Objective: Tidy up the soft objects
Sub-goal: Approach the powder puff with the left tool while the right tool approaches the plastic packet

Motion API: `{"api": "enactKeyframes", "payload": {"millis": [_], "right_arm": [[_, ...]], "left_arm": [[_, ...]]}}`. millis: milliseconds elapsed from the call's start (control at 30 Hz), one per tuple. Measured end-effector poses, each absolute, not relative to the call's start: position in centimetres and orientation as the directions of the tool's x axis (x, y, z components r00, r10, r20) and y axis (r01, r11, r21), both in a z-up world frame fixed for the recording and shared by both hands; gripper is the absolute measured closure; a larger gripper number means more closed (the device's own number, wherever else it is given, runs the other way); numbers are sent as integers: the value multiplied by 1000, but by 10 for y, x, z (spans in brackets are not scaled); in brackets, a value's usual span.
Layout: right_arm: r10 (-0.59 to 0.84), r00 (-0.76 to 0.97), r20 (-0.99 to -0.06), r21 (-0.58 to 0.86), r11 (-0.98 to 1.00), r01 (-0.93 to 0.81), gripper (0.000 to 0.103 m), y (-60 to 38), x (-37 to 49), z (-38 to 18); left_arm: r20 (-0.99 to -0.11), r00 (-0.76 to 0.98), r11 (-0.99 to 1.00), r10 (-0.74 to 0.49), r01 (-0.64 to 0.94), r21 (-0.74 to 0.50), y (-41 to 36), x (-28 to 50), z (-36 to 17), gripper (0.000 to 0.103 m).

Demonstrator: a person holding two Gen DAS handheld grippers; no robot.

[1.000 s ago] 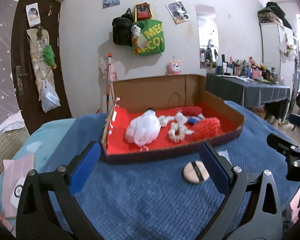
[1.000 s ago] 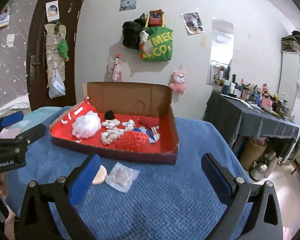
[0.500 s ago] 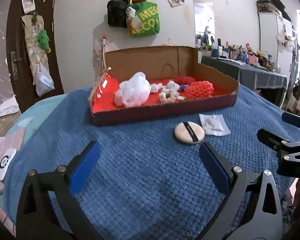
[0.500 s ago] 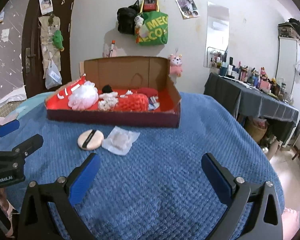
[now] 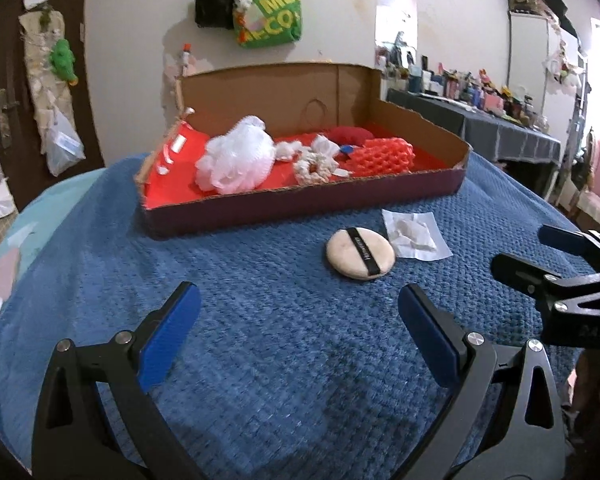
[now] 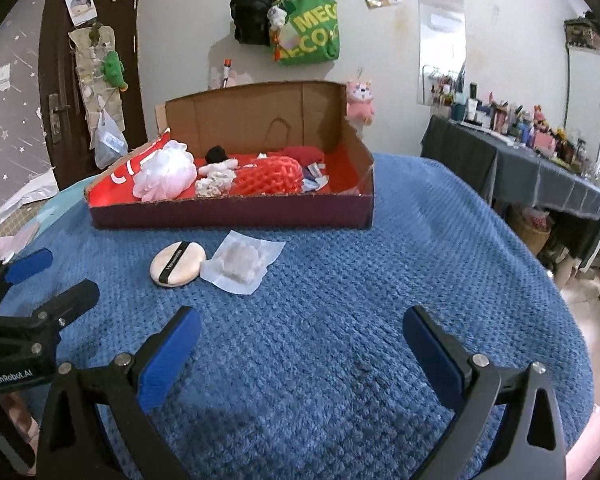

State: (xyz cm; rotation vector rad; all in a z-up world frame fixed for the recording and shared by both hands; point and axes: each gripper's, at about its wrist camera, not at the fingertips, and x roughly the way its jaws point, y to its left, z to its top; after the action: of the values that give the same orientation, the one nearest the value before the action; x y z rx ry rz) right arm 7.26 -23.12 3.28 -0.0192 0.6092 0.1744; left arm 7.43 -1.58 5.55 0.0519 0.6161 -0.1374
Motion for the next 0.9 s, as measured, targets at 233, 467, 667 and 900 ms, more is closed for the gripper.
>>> {"api": "enactKeyframes", "payload": {"millis": [233, 467, 667, 900], "right_arm": [[233, 741, -630, 113, 971, -210, 0, -235, 103, 33], [243, 726, -644, 134, 969, -207, 0, -241, 125, 40], [240, 720, -651, 147, 971, -191, 0, -249, 135, 40], [255, 704, -663, 163, 967, -197, 0, -248, 146, 38]], "left_arm": [[-655, 737, 973, -163, 228, 14, -30, 101, 54, 2], [-729, 659, 958, -187, 287, 13, -44, 137, 47, 2], [-781, 615, 940, -110, 319, 119, -64, 162, 31, 2], [-785, 615, 956, -73, 268, 120, -34, 169, 32, 1]]}}
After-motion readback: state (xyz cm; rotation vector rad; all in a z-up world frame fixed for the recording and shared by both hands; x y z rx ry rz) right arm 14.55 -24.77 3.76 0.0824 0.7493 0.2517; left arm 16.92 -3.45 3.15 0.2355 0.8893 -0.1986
